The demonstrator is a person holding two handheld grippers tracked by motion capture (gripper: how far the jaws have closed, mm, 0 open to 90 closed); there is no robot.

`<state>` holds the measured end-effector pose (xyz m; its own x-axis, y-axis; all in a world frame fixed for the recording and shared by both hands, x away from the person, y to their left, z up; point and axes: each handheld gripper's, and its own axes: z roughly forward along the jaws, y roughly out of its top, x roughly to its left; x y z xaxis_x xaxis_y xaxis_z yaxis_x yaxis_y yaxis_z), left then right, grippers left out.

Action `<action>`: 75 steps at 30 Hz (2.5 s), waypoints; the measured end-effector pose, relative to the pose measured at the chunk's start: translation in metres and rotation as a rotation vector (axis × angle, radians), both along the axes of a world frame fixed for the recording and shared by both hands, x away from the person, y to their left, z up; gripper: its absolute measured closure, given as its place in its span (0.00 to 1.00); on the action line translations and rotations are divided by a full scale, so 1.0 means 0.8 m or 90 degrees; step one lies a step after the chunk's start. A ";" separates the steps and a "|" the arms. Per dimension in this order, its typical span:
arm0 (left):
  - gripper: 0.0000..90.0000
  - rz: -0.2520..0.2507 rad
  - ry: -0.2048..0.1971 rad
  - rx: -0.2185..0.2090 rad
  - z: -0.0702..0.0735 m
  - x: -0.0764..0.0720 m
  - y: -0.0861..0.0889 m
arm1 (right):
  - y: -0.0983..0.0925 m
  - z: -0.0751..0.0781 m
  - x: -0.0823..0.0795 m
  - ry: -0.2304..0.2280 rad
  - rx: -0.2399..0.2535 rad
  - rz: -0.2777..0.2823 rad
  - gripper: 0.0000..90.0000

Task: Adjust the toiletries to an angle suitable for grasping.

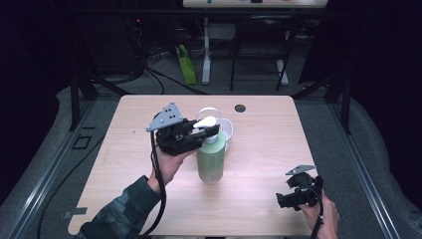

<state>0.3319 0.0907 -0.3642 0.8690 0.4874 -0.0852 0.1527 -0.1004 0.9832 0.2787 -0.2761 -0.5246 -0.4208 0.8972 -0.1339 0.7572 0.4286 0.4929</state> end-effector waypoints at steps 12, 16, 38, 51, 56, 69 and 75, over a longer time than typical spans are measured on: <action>0.74 0.007 -0.002 0.000 0.008 0.007 0.004 | 0.000 0.000 0.000 0.002 -0.005 0.000 0.00; 0.74 0.009 -0.005 -0.001 0.011 0.008 0.005 | 0.000 -0.001 0.000 0.003 -0.006 0.002 0.00; 0.74 0.017 -0.028 0.001 0.033 0.012 0.006 | 0.000 0.000 0.000 0.002 -0.007 0.002 0.00; 0.74 0.026 -0.038 0.000 0.046 0.018 0.007 | 0.000 0.000 0.000 0.002 -0.009 0.003 0.00; 0.74 0.033 -0.044 -0.004 0.052 0.022 0.008 | 0.000 -0.001 0.000 0.002 -0.008 0.003 0.00; 0.74 0.041 -0.055 -0.007 0.065 0.027 0.009 | 0.000 -0.001 0.001 0.002 -0.008 0.004 0.00; 0.74 0.041 -0.059 -0.010 0.071 0.030 0.007 | 0.000 -0.001 0.000 0.002 -0.007 0.002 0.00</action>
<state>0.3556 0.0963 -0.3077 0.8401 0.5422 -0.0145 0.0670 -0.0772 0.9948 0.2790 -0.2761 -0.5251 -0.4242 0.8942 -0.1429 0.7573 0.4368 0.4854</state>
